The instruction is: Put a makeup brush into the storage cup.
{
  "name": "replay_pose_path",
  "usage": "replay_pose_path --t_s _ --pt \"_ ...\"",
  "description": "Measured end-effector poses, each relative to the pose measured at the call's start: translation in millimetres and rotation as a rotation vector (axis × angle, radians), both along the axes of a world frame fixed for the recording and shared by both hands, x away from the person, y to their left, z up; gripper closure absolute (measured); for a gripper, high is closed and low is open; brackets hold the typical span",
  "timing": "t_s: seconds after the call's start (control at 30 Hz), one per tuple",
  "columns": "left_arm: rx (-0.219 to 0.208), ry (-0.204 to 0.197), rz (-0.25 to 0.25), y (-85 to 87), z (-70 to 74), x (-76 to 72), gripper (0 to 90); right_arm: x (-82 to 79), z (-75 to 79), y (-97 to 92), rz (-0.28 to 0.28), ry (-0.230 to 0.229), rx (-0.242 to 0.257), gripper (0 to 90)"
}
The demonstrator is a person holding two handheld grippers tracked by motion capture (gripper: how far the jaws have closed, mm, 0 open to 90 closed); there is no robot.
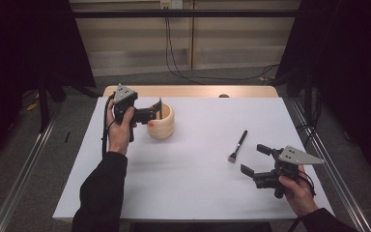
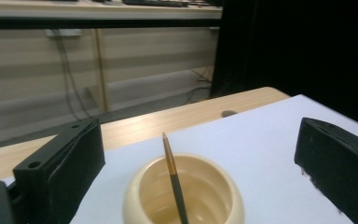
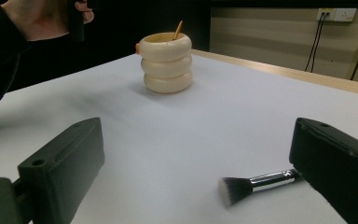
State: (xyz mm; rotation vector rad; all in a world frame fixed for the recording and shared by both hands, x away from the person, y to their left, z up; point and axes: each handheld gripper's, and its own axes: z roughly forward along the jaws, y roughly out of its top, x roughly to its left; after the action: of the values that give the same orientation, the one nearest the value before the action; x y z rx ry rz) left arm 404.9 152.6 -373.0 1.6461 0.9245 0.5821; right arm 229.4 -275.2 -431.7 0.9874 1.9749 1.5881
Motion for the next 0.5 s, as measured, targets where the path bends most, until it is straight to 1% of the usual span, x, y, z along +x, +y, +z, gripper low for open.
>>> replay_pose_path --t_s 0.03,0.13,0.17,0.2,0.3,0.4,0.47,0.5 --pt "0.007 -0.006 -0.006 0.2 -1.4 -2.4 0.9 -0.3 0.0 0.0 0.0 0.001 0.001 2.7" --pt "-0.018 -0.004 -0.014 1.1 -3.9 -8.0 0.8 0.2 -0.3 -0.2 -0.003 0.001 0.003 2.7" --pt "-0.015 -0.003 -0.009 1.2 -3.9 -10.5 1.1 0.3 -0.4 -0.5 -0.001 -0.001 0.002 2.7" --pt "-0.019 -0.006 -0.017 1.3 -4.2 -13.0 1.1 0.2 -0.3 -0.6 -0.002 -0.001 0.003 2.7" --pt "-0.01 -0.012 -0.037 1.1 -3.0 -21.9 1.1 0.2 -0.5 -1.0 -0.003 0.0 0.005 2.7" --pt "0.0 -0.033 -0.049 0.6 -2.9 -32.1 1.2 -0.3 -0.4 -1.9 -0.004 0.002 0.004 2.7" --pt "0.007 -0.046 -0.073 0.5 -2.7 -38.3 1.2 -0.4 -0.5 -2.1 -0.006 0.001 0.003 2.7" --pt "0.0 -0.048 -0.079 0.3 -2.8 -42.5 1.3 -0.5 -0.5 -2.2 -0.008 0.001 0.002 2.7"
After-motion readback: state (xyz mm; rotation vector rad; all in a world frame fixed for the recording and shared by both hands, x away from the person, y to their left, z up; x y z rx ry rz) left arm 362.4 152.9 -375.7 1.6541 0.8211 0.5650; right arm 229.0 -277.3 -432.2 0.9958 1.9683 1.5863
